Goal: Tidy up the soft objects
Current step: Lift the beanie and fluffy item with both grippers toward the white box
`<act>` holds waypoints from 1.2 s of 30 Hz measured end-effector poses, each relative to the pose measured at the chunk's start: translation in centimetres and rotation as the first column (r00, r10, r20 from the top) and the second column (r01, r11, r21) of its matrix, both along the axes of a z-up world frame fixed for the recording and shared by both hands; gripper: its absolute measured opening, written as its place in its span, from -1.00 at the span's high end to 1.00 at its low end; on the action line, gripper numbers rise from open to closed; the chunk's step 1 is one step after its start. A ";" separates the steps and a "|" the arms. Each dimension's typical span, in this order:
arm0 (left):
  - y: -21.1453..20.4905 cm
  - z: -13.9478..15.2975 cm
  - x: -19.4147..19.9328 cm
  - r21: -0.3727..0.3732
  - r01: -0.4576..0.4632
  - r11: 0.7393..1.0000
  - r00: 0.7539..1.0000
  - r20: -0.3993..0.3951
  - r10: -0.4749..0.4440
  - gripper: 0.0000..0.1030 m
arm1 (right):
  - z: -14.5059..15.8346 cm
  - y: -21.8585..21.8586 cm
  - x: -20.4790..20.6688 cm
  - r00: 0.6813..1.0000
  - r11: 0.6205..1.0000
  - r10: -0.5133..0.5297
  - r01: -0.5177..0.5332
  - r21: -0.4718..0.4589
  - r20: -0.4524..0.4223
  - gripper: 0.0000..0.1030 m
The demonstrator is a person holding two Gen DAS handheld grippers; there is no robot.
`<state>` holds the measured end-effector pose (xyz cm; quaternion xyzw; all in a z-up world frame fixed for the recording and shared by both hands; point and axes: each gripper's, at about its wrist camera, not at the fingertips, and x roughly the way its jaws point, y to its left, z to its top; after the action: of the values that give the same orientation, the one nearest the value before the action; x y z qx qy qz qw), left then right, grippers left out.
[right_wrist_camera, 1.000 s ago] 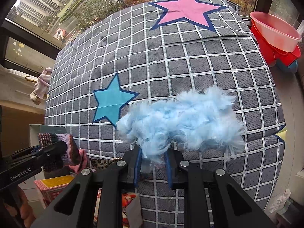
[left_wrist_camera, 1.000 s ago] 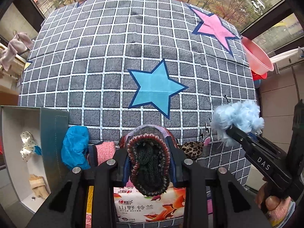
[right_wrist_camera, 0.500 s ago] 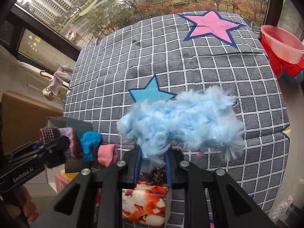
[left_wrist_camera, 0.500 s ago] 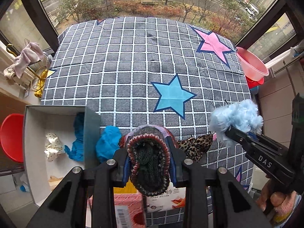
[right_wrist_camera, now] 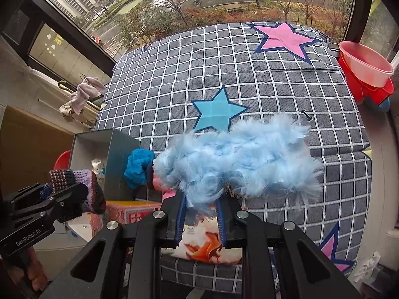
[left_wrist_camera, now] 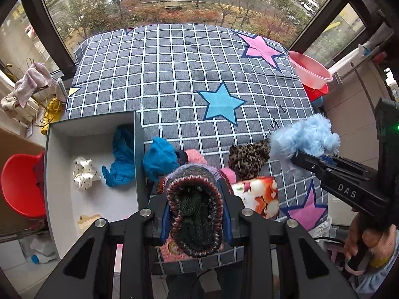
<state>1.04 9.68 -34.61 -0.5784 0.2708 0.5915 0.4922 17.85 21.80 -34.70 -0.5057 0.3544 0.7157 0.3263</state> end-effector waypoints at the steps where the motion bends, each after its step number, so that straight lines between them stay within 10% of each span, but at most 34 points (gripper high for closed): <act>1: -0.4 0.1 0.1 0.000 0.005 1.000 1.000 0.003 -0.005 0.32 | 0.1 -0.5 0.1 1.000 1.000 0.002 -0.002 -0.001 0.006 0.56; 19: -7.8 0.7 0.7 -0.003 0.115 0.993 0.993 0.004 -0.115 0.31 | 0.1 -9.7 1.7 0.996 0.998 0.031 -0.027 -0.049 0.088 0.56; 36: -12.0 0.1 -4.4 -0.001 -0.030 1.000 0.999 0.016 0.030 0.31 | 2.3 -16.3 -4.2 0.977 0.978 0.206 -0.203 -0.045 0.061 0.56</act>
<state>-3.40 -2.37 -34.51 -0.5872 0.2583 0.5940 0.4854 13.67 5.54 -32.39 -0.5688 0.3034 0.7215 0.2525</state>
